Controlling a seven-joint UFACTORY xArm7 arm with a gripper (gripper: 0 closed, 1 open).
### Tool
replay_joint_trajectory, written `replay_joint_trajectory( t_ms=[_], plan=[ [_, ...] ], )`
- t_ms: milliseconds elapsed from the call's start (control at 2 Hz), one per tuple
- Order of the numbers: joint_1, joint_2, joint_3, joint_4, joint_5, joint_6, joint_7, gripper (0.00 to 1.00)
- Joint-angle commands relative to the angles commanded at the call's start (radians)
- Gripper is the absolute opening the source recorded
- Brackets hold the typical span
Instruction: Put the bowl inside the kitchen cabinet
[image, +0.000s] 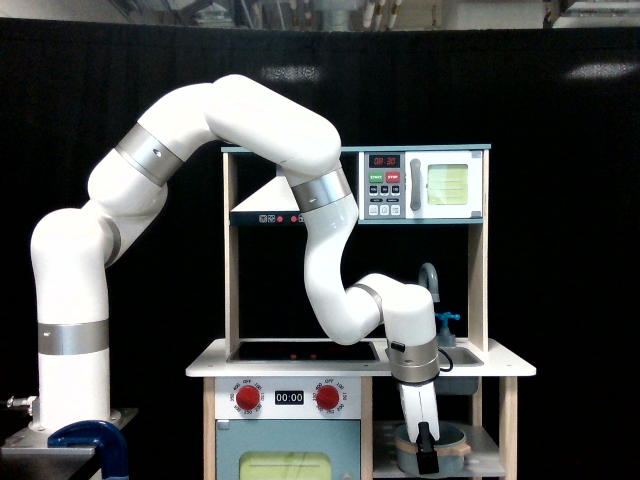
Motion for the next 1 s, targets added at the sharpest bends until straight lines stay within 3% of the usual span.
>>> replay_joint_trajectory(
  t_ms=[1000],
  plan=[
    [0.004,-0.051,0.015,-0.031,-0.057,0.003,0.077,1.0]
  ],
)
